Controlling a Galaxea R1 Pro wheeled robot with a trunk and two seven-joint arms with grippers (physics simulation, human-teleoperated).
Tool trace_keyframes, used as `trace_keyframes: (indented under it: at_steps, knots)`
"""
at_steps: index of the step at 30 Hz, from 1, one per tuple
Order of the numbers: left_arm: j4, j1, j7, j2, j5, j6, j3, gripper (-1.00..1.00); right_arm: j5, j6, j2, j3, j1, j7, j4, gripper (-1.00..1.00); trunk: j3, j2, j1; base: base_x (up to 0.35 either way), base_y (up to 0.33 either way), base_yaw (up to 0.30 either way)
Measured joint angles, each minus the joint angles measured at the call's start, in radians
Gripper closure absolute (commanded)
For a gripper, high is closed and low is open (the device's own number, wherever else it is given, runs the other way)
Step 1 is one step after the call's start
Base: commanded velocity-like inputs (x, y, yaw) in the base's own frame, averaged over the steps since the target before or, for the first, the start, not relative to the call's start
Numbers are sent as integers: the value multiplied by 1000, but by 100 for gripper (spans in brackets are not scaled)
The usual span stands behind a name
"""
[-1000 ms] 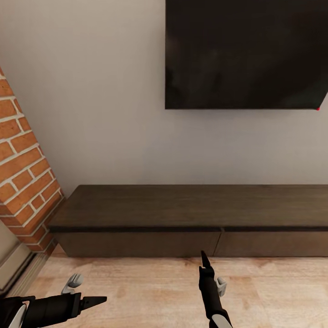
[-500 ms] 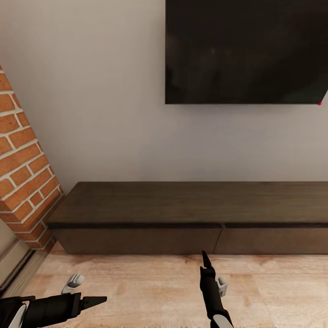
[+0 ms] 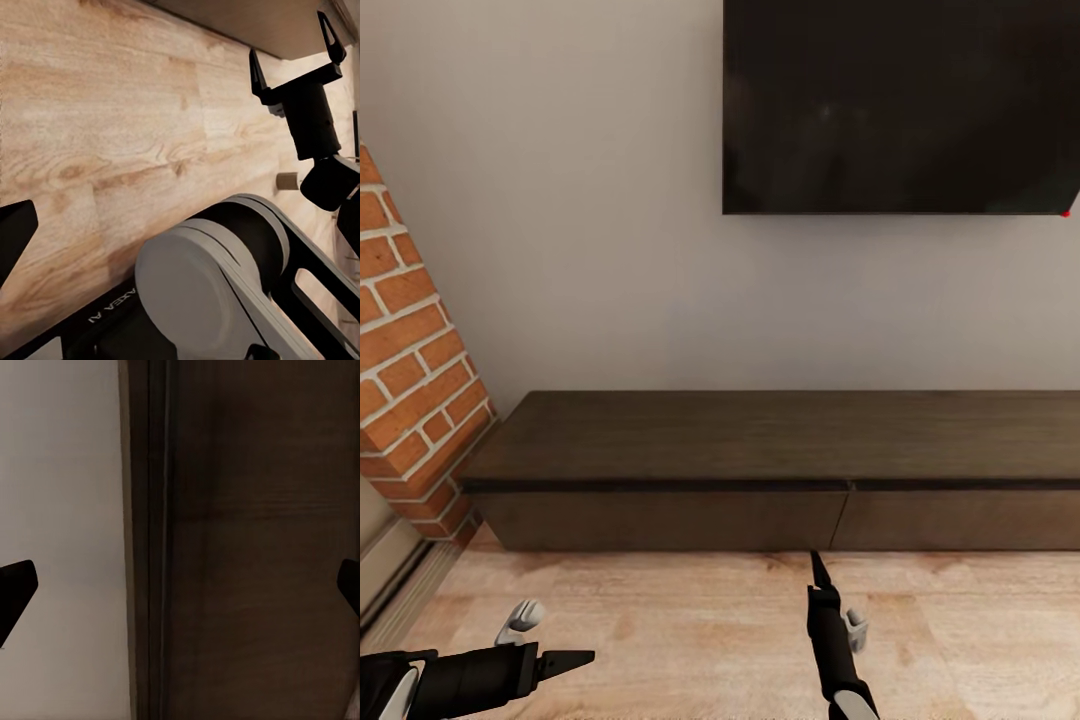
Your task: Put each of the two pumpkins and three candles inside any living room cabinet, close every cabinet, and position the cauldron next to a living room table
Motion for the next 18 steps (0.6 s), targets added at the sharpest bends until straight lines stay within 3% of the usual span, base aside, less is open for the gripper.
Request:
trace_keyframes:
  at_steps: [7, 14, 18]
  knots:
    - [0, 0, 0, 0, 0, 0, 0, -100, 0, -18, 0, 0, 0, -1, 0, -100, -22, -49, 27, 0, 0, 0]
    - [0, 0, 0, 0, 2, 0, 0, -100, 0, -19, -1, -1, 0, -1, 1, -100, -22, -49, 27, 2, 0, 0]
    - [0, 0, 0, 0, 1, 0, 0, -100, 0, -20, -1, -1, 0, -1, 1, -100, -22, -49, 27, 187, 0, 0]
